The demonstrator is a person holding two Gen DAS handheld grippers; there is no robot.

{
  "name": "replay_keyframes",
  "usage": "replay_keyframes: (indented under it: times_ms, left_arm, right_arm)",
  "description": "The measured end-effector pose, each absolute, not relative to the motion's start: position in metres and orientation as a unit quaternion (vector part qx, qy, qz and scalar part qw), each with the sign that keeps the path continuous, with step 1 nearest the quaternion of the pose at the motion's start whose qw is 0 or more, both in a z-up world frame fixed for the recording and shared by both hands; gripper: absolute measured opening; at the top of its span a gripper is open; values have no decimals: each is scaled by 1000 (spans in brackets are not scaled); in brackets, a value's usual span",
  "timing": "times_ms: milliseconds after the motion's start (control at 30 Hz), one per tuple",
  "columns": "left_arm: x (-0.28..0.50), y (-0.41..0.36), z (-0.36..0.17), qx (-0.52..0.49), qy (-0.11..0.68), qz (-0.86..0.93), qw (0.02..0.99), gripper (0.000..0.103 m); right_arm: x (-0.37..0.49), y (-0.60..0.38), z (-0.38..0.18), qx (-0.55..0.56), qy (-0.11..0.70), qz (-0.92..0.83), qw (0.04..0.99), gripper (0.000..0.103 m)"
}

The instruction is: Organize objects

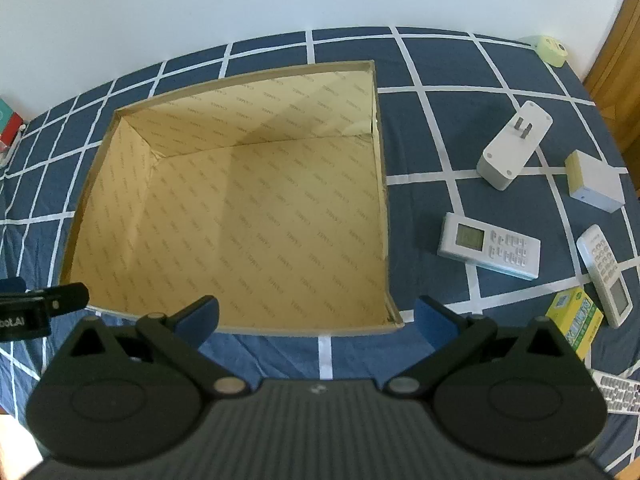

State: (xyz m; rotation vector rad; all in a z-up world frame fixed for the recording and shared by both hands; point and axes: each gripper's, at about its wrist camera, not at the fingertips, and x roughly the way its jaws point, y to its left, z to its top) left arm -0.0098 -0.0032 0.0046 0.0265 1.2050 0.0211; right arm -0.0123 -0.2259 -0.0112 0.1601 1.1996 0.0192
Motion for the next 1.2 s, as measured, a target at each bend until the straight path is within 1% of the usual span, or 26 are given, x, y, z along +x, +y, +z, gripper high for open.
replay_keyframes:
  times_ms: [1200]
  left_arm:
    - [-8, -6, 1, 18, 575, -4, 818, 103]
  right_arm:
    - [-13, -224, -12, 74, 569, 7, 819, 103]
